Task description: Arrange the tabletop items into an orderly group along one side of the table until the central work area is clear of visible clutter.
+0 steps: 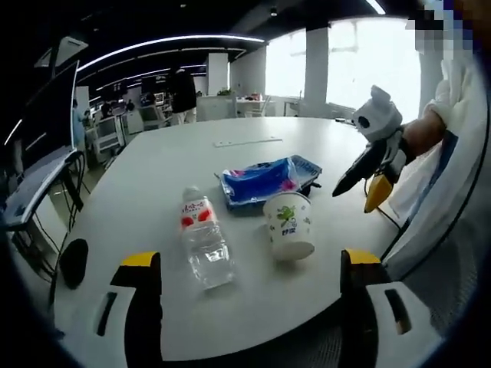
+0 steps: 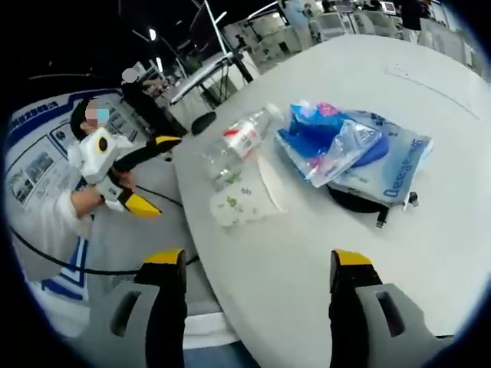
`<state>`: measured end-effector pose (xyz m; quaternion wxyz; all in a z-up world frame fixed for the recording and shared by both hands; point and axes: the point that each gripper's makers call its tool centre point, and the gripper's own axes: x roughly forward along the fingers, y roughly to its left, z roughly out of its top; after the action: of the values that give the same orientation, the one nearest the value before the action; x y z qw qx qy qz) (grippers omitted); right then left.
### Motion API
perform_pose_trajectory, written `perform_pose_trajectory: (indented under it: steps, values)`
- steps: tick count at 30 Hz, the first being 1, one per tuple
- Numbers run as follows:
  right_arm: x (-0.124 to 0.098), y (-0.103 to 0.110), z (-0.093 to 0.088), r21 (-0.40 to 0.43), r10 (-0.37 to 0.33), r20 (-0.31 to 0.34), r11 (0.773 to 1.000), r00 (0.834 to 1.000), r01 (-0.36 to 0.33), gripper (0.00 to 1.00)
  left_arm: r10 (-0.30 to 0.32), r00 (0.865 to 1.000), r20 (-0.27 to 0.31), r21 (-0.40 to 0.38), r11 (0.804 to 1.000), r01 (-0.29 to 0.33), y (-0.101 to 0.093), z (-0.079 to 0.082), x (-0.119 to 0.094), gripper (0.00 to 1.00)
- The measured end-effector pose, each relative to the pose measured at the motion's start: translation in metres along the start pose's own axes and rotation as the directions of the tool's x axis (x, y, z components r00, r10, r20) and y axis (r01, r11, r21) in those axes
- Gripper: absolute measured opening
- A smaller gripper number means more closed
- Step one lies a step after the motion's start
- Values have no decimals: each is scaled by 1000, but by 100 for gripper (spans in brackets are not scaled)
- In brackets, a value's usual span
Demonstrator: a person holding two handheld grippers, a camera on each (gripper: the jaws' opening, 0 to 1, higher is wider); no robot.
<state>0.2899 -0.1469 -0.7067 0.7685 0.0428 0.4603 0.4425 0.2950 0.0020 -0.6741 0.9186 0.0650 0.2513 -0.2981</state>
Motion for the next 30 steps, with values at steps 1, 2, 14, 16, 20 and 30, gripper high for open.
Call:
perform_pose_trajectory:
  steps: [1,2,14,16,20,30]
  values:
    - [-1,2,5,8,18,14,1000,1000,-18,71,-6,1000,12,5,1000,6,-2,3,2,100]
    - [-1,3,7,9,22,24,1000,999,-22,70,-2,1000,17,16,1000,2,-1,5,3,100]
    - [4,7,27,6,76,73,997,994,-77,66,40,999,-7,40,998,-39,13,-1,3,100]
    - [4,8,33,2,87,84,996,993,-88,65,41,999,-16,29,999,-41,13,-3,4,100]
    - [7,11,45,1,107,101,994,989,-108,64,38,999,-20,24,999,-37,12,-5,4,100]
    - [19,16,51,-28,140,66,990,988,-139,63,47,999,-20,-4,999,-47,16,-8,3,100]
